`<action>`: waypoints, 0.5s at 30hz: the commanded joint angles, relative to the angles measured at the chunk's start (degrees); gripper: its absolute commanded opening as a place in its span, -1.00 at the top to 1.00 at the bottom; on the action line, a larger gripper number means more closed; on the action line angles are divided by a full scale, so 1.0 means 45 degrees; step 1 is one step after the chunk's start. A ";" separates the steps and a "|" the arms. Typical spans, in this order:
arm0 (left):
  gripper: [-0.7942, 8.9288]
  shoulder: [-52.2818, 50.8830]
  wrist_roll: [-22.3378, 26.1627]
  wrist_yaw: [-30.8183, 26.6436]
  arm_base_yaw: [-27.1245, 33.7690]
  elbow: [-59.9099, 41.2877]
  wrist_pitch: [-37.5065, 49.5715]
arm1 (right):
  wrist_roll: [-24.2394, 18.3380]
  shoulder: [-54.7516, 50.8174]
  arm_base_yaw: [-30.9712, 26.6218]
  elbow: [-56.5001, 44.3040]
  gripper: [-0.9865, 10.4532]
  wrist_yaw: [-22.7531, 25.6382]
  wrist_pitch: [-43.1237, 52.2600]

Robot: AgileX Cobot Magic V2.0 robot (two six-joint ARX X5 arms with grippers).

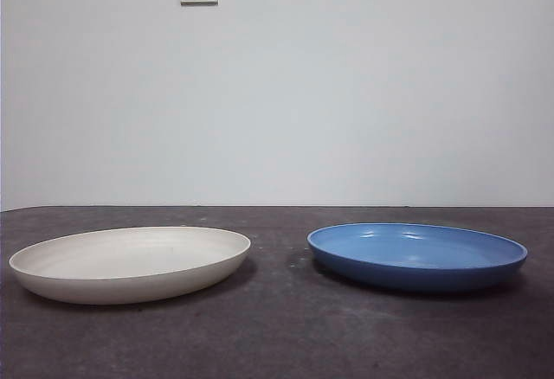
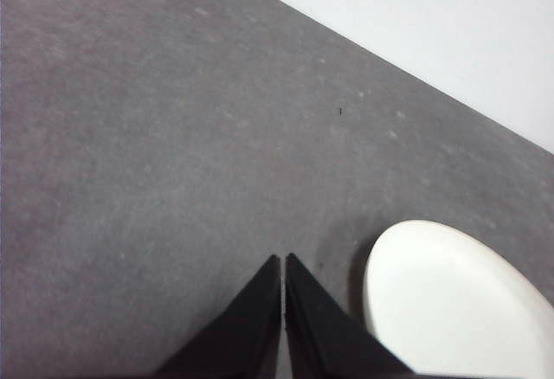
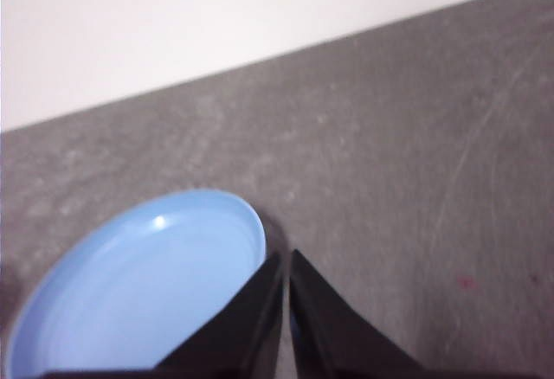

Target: Pick up the white plate, put it on the blue plate, put it on desk

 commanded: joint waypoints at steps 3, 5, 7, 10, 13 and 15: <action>0.82 0.0539 -0.0034 0.0257 0.0024 0.1360 0.0000 | 0.0223 0.0000 -0.0015 0.1219 0.81 -0.0039 -0.0340; 0.82 0.0976 -0.0024 0.0549 0.0024 0.1889 -0.0019 | 0.0219 0.0155 -0.0015 0.1851 0.81 -0.0049 -0.0631; 0.82 0.1511 0.0083 0.0957 0.0024 0.2424 -0.0068 | 0.0214 0.0413 -0.0015 0.2545 0.81 -0.0083 -0.0942; 0.82 0.2501 0.0384 0.1481 0.0024 0.3376 -0.0534 | -0.0029 0.1083 -0.0015 0.3769 0.81 -0.0437 -0.1443; 0.82 0.3633 0.1069 0.2244 0.0024 0.4503 -0.1287 | -0.0651 0.2059 -0.0015 0.5173 0.81 -0.0874 -0.2244; 0.82 0.4367 0.1564 0.2691 0.0024 0.5343 -0.1865 | -0.1248 0.2880 -0.0015 0.6251 0.81 -0.1175 -0.3070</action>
